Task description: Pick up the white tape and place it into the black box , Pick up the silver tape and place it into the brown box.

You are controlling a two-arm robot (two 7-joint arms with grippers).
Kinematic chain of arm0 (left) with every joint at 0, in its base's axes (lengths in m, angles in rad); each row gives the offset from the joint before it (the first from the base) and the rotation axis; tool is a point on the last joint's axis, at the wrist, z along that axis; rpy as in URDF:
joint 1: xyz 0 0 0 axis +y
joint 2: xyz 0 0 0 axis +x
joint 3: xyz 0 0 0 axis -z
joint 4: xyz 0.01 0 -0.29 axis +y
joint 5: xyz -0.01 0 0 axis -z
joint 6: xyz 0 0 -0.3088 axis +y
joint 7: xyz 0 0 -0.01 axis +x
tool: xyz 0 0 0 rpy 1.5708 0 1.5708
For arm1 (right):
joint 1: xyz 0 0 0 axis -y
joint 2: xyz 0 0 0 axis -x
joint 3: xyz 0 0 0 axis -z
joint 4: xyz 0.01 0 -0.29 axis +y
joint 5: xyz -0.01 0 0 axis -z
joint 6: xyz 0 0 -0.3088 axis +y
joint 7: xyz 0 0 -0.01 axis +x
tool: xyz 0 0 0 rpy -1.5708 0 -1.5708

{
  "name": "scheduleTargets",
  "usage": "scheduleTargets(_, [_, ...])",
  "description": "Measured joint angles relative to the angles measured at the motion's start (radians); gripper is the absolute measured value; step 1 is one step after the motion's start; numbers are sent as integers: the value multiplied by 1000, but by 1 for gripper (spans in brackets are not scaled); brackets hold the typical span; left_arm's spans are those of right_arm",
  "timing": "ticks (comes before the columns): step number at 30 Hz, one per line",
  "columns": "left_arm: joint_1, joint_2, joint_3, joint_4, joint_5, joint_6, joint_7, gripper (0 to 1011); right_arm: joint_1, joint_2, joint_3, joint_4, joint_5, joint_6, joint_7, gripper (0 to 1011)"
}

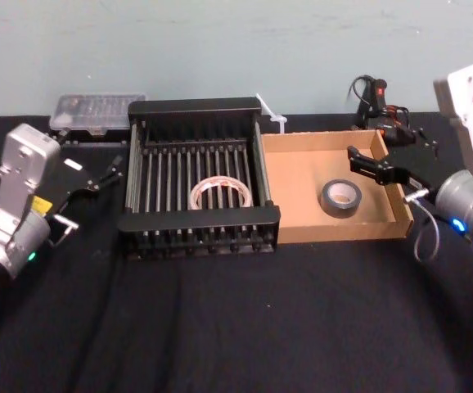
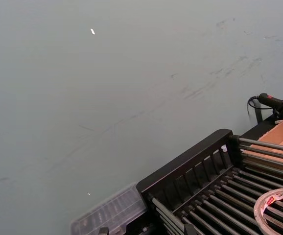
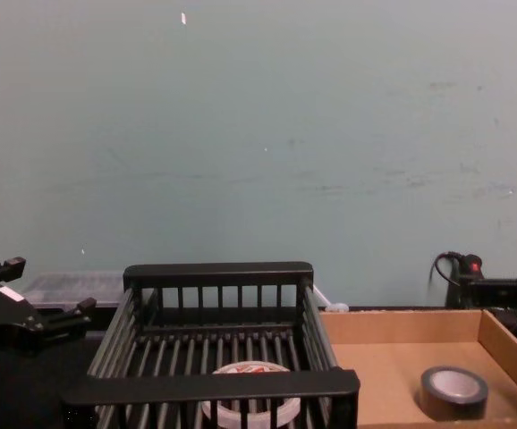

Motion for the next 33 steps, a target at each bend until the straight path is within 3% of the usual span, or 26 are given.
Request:
scheduleTargets(5, [0, 0, 0, 0, 0, 0, 0, 1001, -66, 11, 21, -39, -29, -88, -13, 1002])
scheduleTargets(6, [0, 0, 0, 0, 0, 0, 0, 1001, -89, 12, 30, -45, -38, -126, -18, 1002])
scheduleTargets(13, [0, 0, 0, 0, 0, 0, 0, 1001, -167, 6, 60, -44, -74, -233, -45, 1002])
scheduleTargets(22, [0, 0, 0, 0, 0, 0, 0, 1001, -212, -15, 85, -37, -104, -258, -64, 1002])
scheduleTargets(33, [0, 0, 0, 0, 0, 0, 0, 1001, -214, -20, 90, -37, -105, -257, -66, 1002])
